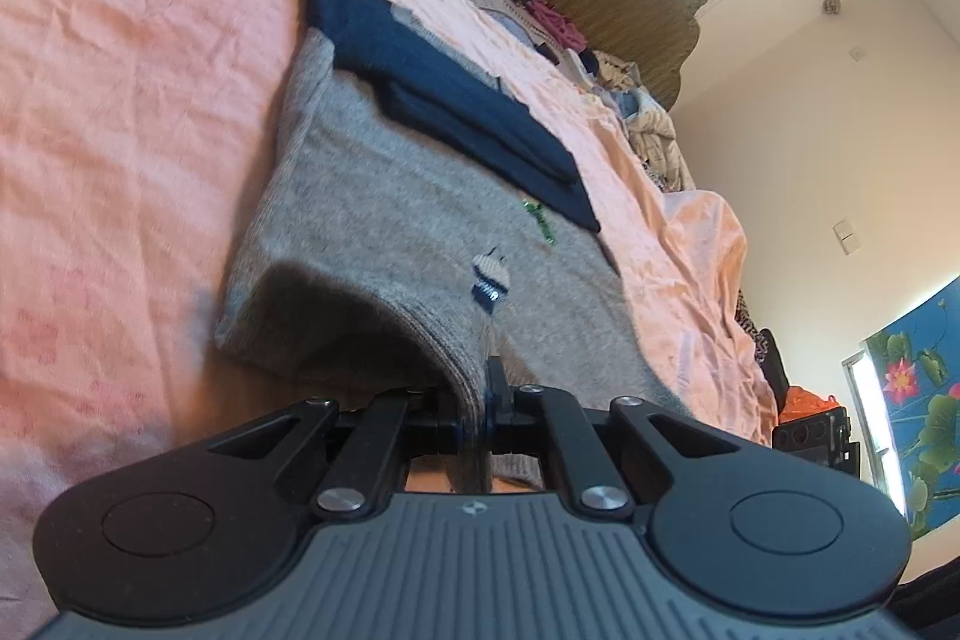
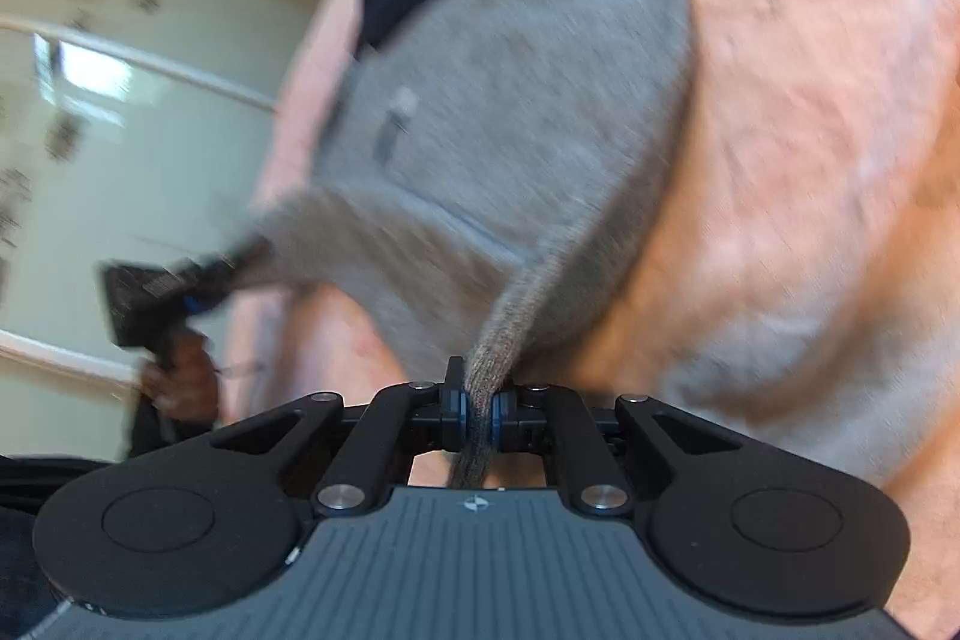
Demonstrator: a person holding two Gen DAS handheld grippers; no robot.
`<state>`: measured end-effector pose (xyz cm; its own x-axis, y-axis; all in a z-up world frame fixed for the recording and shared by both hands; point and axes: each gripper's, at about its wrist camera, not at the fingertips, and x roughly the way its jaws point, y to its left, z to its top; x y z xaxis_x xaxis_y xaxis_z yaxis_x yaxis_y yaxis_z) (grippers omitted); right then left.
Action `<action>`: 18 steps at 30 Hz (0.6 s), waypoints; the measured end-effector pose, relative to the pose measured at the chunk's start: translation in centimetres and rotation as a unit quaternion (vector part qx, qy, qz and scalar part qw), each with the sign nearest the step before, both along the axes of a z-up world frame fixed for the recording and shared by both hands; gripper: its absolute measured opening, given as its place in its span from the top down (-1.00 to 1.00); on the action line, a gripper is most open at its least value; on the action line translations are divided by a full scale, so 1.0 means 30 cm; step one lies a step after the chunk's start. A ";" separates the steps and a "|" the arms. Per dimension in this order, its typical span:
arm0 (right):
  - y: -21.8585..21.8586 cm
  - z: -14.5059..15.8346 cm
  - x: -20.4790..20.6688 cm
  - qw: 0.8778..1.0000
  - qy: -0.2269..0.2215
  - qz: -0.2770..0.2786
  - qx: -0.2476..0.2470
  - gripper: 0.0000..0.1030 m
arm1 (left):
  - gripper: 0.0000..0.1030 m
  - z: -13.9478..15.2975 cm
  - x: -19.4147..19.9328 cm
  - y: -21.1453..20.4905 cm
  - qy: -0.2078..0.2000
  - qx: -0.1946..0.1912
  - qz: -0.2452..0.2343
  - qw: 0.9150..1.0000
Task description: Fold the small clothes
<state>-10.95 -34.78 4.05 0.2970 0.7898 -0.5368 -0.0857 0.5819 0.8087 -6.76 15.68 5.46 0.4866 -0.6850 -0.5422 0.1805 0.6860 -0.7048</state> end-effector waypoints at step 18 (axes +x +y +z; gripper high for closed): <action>-0.173 0.008 0.973 0.966 -0.124 -0.185 0.135 0.72 | 0.89 0.188 0.809 -0.073 -0.103 0.024 0.072 0.992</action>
